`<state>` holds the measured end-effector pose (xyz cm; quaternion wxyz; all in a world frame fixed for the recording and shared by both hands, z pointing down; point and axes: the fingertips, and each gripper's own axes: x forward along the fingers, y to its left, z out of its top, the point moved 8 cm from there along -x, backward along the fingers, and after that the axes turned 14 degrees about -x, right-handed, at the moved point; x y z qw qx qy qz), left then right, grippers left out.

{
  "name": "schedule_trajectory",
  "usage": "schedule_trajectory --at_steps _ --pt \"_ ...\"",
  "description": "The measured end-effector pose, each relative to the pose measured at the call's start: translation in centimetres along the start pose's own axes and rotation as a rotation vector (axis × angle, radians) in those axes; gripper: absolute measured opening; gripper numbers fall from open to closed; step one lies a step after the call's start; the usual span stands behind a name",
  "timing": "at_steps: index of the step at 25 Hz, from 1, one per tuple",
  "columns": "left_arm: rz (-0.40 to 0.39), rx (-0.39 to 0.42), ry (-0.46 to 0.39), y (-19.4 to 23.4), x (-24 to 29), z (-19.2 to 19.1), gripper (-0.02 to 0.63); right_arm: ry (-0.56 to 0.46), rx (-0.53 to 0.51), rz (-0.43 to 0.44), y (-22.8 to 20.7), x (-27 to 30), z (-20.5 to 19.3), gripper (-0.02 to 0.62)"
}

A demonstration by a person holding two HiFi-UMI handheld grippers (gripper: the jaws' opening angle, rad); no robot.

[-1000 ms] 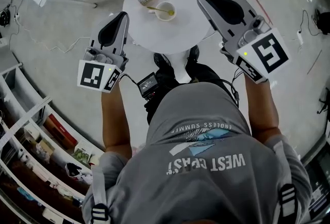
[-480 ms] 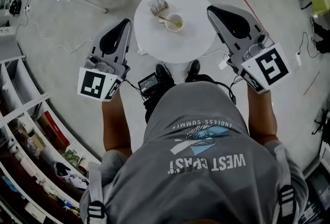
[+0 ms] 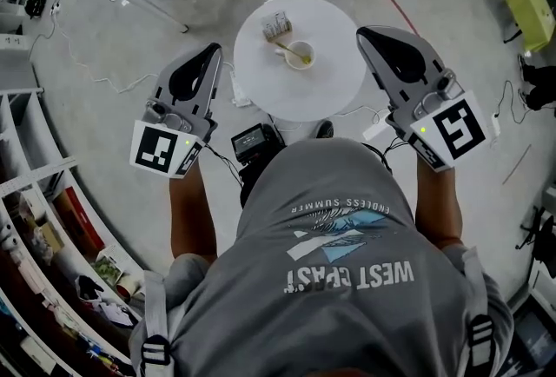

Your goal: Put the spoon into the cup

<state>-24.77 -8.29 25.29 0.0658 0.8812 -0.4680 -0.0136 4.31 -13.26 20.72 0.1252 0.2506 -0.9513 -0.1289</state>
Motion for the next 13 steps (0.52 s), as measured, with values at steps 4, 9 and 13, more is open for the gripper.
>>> schedule_trajectory --at_steps 4,9,13 --pt "-0.003 0.003 -0.005 0.1 -0.2 0.2 0.006 0.006 -0.004 0.008 0.4 0.1 0.2 0.000" --pt "-0.011 -0.001 -0.011 0.2 -0.3 0.1 0.006 0.010 -0.004 0.007 0.8 0.2 0.4 0.000" --pt "-0.016 -0.002 -0.008 0.1 -0.5 -0.1 0.006 -0.001 -0.004 0.005 1.1 0.3 0.6 0.000"
